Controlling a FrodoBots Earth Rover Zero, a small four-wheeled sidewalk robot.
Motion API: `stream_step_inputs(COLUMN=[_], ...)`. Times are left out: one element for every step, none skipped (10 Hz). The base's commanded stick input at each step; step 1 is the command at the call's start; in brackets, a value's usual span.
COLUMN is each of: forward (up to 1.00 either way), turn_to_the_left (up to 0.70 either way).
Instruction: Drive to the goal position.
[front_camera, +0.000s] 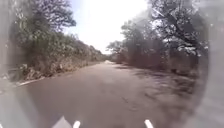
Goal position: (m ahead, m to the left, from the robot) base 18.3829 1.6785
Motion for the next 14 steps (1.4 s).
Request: stream_step_inputs(forward=[0.85, 0.85, 0.85, 0.85, 0.85, 0.85, 0.85, 0.85, 0.85, 0.85, 0.85, 0.85, 0.85, 0.85], turn_to_the_left=[0.0, 0.0, 0.0, 0.0, 0.0, 0.0, 0.0, 0.0, 0.0, 0.0, 0.0, 0.0, 0.0, 0.0])
